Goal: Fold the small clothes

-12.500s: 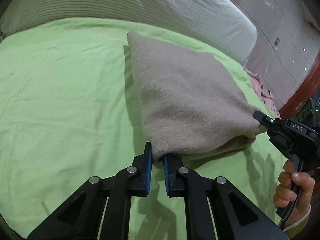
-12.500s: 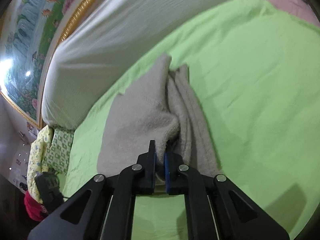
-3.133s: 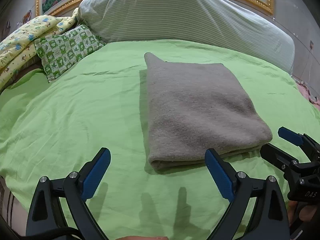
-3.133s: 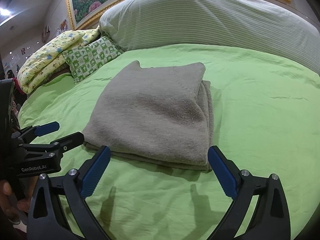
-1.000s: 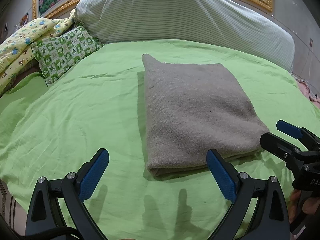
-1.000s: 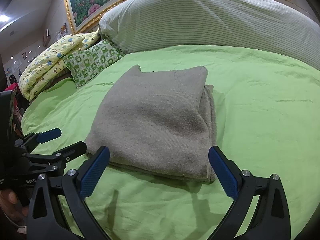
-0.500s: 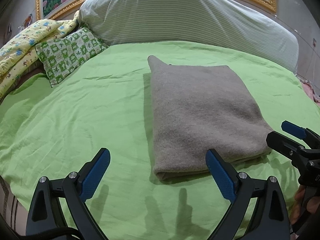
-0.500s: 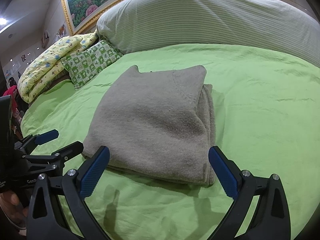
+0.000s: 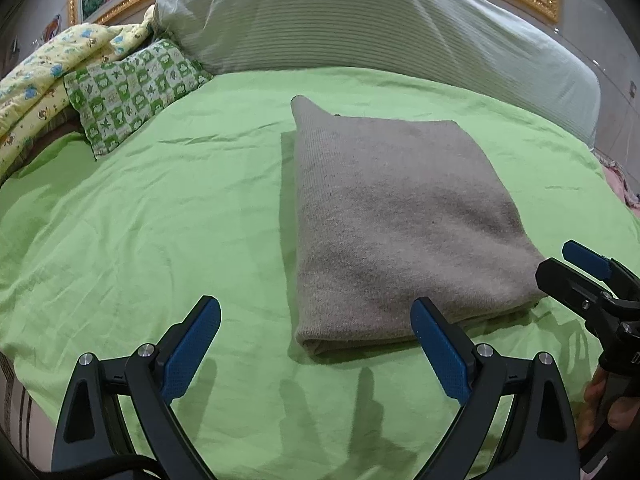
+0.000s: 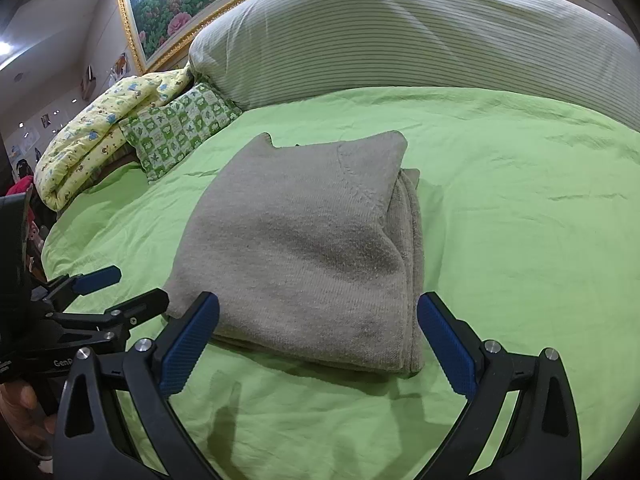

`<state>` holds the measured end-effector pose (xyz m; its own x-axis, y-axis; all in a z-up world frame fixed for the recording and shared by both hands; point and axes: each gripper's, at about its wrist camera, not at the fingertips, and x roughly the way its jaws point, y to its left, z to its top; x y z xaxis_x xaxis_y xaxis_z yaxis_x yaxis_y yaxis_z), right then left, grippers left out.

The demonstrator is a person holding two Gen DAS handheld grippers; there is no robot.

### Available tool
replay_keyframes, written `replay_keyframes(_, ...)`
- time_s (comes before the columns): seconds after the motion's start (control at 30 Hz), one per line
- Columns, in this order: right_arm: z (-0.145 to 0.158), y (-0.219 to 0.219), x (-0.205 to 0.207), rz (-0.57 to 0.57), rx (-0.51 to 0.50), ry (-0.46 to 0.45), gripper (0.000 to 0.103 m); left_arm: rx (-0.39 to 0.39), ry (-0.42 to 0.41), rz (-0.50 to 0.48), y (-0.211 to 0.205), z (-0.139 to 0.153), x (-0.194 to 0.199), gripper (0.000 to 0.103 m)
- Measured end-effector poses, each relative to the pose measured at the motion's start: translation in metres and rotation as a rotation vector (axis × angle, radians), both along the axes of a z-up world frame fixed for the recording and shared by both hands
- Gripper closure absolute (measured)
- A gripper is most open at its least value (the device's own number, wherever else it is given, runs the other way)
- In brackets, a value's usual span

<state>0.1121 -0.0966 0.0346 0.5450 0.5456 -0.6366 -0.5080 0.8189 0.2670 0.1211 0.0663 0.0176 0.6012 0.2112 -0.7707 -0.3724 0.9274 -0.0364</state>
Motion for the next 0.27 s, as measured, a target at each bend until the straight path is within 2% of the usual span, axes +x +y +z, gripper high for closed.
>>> replay_keyframes(0.27,-0.0002,-0.0007,-0.0011,-0.001,0.006,0.000,0.004,0.022,-0.011,-0.004,-0.0029,0.0044,-0.0024,0.006)
